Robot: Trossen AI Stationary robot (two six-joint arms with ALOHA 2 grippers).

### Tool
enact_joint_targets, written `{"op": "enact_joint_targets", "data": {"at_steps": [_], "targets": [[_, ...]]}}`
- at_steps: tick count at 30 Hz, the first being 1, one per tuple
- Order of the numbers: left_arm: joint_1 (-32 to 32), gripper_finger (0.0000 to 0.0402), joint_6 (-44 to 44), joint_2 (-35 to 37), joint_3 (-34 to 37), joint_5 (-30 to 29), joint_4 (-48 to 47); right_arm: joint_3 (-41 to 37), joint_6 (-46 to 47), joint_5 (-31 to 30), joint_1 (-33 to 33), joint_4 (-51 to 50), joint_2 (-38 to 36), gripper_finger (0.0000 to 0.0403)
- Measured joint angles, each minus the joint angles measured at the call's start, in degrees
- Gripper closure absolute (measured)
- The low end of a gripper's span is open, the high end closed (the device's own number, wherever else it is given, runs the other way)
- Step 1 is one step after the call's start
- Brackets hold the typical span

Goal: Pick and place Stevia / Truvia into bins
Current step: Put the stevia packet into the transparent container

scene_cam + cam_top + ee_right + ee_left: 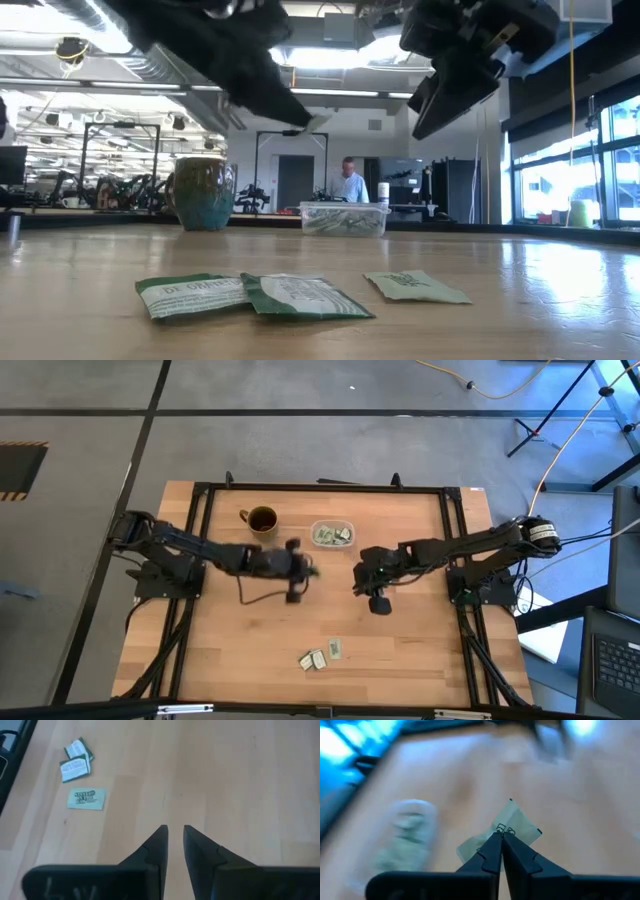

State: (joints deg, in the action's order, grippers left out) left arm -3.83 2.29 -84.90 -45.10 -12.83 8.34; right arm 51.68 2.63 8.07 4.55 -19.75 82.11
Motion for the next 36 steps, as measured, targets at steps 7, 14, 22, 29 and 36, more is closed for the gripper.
{"op": "enact_joint_targets", "data": {"at_steps": [7, 14, 22, 29, 36], "targets": [[12.05, 0.0389, 4.45, -0.88, 0.00, 4.76, 4.07, 0.00, 3.25, -0.01, 0.66, 0.09, 0.00, 0.0338], [18.12, 0.0389, 8.50, -6.38, -0.29, 9.38, 11.96, 0.00, 3.04, -0.10, 0.64, 1.71, 0.00, 0.0338], [21.24, 0.0388, 11.84, -16.41, -10.20, 9.33, 4.59, 0.00, 2.92, -0.15, 0.64, 2.73, 0.00, 0.0338], [22.51, 0.0389, 12.03, -23.66, -18.56, 7.51, -6.60, 0.00, 2.92, -0.15, 0.64, 2.40, 0.00, 0.0338], [22.42, 0.0368, 12.00, -25.75, -19.43, 7.53, -7.96, 0.00, 2.93, -0.14, 0.64, 1.56, 0.00, 0.0338]]}}
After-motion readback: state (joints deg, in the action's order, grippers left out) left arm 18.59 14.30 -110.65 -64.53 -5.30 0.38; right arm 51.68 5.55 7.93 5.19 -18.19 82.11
